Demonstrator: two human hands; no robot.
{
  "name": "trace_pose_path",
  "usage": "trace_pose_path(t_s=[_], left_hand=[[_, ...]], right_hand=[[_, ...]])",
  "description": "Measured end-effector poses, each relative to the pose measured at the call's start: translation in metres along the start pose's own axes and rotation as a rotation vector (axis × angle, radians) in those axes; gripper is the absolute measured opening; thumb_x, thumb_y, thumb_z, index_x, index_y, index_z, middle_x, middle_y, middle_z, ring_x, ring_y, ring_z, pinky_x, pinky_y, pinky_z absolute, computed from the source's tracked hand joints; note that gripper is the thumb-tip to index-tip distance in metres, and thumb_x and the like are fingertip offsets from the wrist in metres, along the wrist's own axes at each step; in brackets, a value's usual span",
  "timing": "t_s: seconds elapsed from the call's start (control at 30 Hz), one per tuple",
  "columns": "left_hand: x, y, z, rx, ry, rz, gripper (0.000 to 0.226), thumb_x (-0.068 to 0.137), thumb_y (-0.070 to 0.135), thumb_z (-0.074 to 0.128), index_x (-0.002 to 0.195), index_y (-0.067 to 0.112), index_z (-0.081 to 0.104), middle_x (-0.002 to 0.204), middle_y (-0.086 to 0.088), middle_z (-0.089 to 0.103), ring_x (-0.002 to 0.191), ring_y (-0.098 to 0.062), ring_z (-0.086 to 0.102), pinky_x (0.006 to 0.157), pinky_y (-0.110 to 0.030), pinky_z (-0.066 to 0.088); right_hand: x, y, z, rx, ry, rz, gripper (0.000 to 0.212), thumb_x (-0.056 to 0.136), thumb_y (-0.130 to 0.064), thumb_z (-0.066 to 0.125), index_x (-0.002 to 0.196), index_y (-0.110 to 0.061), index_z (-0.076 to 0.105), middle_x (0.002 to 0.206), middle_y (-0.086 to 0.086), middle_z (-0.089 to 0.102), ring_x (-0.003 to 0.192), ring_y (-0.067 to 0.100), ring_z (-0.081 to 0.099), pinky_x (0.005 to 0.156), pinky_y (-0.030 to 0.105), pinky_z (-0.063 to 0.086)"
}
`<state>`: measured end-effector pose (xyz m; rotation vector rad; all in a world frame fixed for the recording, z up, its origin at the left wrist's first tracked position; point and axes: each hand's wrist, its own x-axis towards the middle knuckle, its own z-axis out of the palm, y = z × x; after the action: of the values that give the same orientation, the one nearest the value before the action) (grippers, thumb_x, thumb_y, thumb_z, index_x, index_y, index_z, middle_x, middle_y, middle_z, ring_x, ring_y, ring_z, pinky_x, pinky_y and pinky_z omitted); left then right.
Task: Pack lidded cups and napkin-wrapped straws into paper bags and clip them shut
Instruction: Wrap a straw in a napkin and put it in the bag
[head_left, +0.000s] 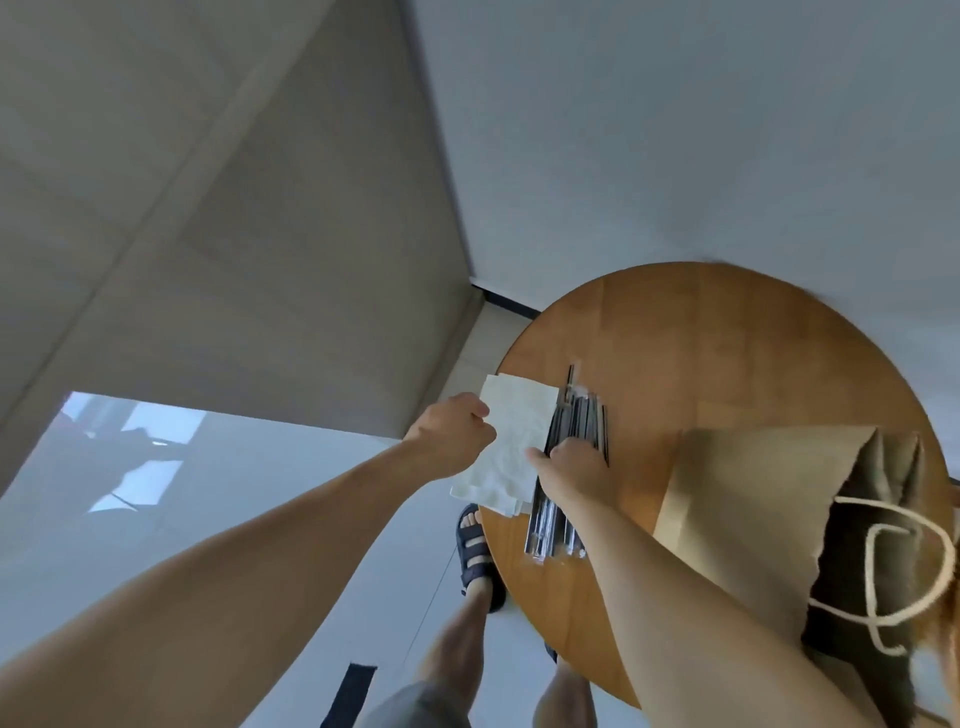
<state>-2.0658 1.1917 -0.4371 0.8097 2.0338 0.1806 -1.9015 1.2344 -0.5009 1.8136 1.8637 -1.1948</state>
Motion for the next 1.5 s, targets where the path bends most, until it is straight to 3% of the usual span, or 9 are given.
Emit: trace_pose_path(t_s=[0.37,0.53,0.57,0.6,0.7,0.83,1.03,1.13,1.5], left_hand=[[0.004,-0.002,0.003,0.015,-0.041,0.006,0.034,0.095,0.017,0.052,0.128,0.017,0.058,0.116,0.002,0.06,0.089,-0.015,0.06,0.081,-0.029,0.055],[-0.001,0.002,-0.001,-0.122,0.01,-0.023,0.04,0.096,0.029,0.054,0.133,0.013,0.054,0.126,-0.007,0.061,0.102,-0.021,0.059,0.078,-0.023,0.041],[-0.002,0.004,-0.002,-0.179,0.016,-0.058,0.042,0.095,0.032,0.056,0.131,0.011,0.055,0.122,-0.011,0.062,0.104,-0.025,0.061,0.084,-0.035,0.053],[-0.003,0.007,-0.001,-0.243,-0.004,-0.096,0.043,0.094,0.036,0.057,0.128,0.01,0.057,0.117,-0.015,0.061,0.105,-0.028,0.061,0.1,-0.045,0.043],[-0.009,0.015,0.003,-0.527,-0.198,-0.207,0.037,0.092,0.045,0.059,0.113,0.015,0.065,0.11,-0.008,0.069,0.103,-0.026,0.066,0.091,-0.041,0.053],[-0.015,0.016,0.01,-0.839,-0.285,-0.234,0.033,0.089,0.018,0.069,0.116,-0.001,0.064,0.113,-0.017,0.069,0.101,-0.032,0.067,0.084,-0.039,0.056],[-0.015,0.012,0.021,-0.845,-0.149,-0.195,0.024,0.092,0.014,0.064,0.114,0.004,0.061,0.113,-0.014,0.069,0.104,-0.034,0.066,0.095,-0.049,0.053],[-0.014,0.007,0.026,-0.731,-0.109,-0.159,0.016,0.092,0.019,0.065,0.105,0.01,0.064,0.107,-0.012,0.071,0.096,-0.032,0.067,0.087,-0.044,0.055],[-0.021,0.017,0.03,-0.647,-0.028,-0.115,0.01,0.09,0.021,0.062,0.091,0.011,0.059,0.092,-0.009,0.068,0.079,-0.025,0.065,0.064,-0.032,0.053]], right_hand=[[-0.001,0.006,0.007,-0.001,0.083,-0.102,0.032,0.096,-0.038,0.052,0.071,-0.019,0.056,0.061,-0.006,0.058,0.048,0.005,0.052,0.041,0.018,0.033],[-0.019,0.004,0.001,0.459,0.078,-0.134,0.012,0.08,-0.023,0.065,0.071,-0.021,0.057,0.063,-0.009,0.059,0.06,0.005,0.056,0.049,0.014,0.038],[-0.023,0.002,-0.001,0.573,0.06,-0.131,0.011,0.077,-0.018,0.067,0.072,-0.021,0.058,0.063,-0.009,0.06,0.061,0.004,0.057,0.052,0.014,0.04],[-0.027,0.001,-0.005,0.66,0.044,-0.14,0.012,0.075,-0.013,0.068,0.073,-0.022,0.06,0.065,-0.011,0.062,0.062,0.002,0.057,0.055,0.014,0.042],[-0.039,0.002,-0.013,0.888,-0.021,-0.194,0.017,0.07,-0.011,0.067,0.07,-0.026,0.059,0.061,-0.013,0.056,0.058,0.002,0.051,0.056,0.017,0.042],[-0.049,0.016,-0.019,1.083,-0.048,-0.138,0.011,0.063,-0.023,0.07,0.064,-0.027,0.06,0.065,0.0,0.052,0.065,0.016,0.047,0.058,0.031,0.038],[-0.026,0.065,-0.002,0.466,0.361,0.11,0.014,0.093,-0.021,0.059,0.104,-0.015,0.065,0.106,0.005,0.069,0.092,0.021,0.065,0.079,0.032,0.052],[-0.014,0.081,0.009,0.182,0.273,0.135,0.026,0.091,-0.014,0.058,0.117,-0.01,0.062,0.116,0.008,0.063,0.103,0.027,0.063,0.085,0.033,0.052],[-0.01,0.07,-0.002,0.096,0.254,0.151,0.013,0.083,-0.022,0.062,0.094,-0.016,0.059,0.081,0.004,0.068,0.052,0.018,0.06,0.044,0.025,0.043]])
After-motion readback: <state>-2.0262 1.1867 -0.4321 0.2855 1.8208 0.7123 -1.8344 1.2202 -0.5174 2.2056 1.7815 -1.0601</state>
